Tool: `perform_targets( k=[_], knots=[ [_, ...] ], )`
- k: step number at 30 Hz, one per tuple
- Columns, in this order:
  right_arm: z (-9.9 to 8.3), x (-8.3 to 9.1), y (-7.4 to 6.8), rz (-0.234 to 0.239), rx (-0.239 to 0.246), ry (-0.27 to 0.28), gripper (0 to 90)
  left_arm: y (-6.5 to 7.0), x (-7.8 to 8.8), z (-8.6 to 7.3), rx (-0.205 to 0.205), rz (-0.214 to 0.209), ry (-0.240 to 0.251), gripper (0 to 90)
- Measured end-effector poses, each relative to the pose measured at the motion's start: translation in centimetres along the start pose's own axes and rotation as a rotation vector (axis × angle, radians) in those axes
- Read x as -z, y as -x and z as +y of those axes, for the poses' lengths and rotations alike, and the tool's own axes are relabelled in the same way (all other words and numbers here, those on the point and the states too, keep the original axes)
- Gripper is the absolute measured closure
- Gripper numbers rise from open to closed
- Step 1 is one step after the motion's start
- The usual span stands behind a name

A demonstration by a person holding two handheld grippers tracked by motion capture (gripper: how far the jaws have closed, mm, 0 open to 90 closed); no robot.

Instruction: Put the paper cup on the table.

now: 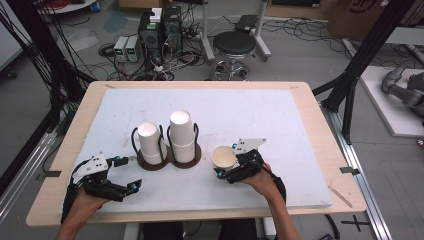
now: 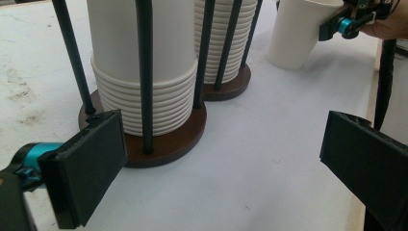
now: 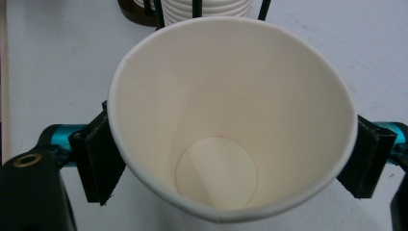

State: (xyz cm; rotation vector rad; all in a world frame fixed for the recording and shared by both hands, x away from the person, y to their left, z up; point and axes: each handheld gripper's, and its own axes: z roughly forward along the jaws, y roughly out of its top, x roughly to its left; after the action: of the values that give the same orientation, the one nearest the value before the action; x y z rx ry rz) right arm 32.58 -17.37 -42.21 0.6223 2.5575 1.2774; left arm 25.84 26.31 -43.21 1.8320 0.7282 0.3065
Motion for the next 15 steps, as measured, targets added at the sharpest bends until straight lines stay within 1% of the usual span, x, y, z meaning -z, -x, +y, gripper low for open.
perform_targets(
  k=[1,11,15],
  knots=[
    [0.0,0.05,-0.02,0.007,-0.003,0.003,13.3,0.01,0.0,0.0,-0.001,0.0,-0.001,2.3],
    [-0.25,0.73,0.15,0.016,0.003,0.006,13.3,0.01,0.0,-0.05,0.0,0.001,-0.003,2.3],
    [-0.42,0.99,0.14,0.031,0.003,0.01,13.3,0.01,0.04,-0.04,0.001,0.001,-0.002,2.3]
  ],
)
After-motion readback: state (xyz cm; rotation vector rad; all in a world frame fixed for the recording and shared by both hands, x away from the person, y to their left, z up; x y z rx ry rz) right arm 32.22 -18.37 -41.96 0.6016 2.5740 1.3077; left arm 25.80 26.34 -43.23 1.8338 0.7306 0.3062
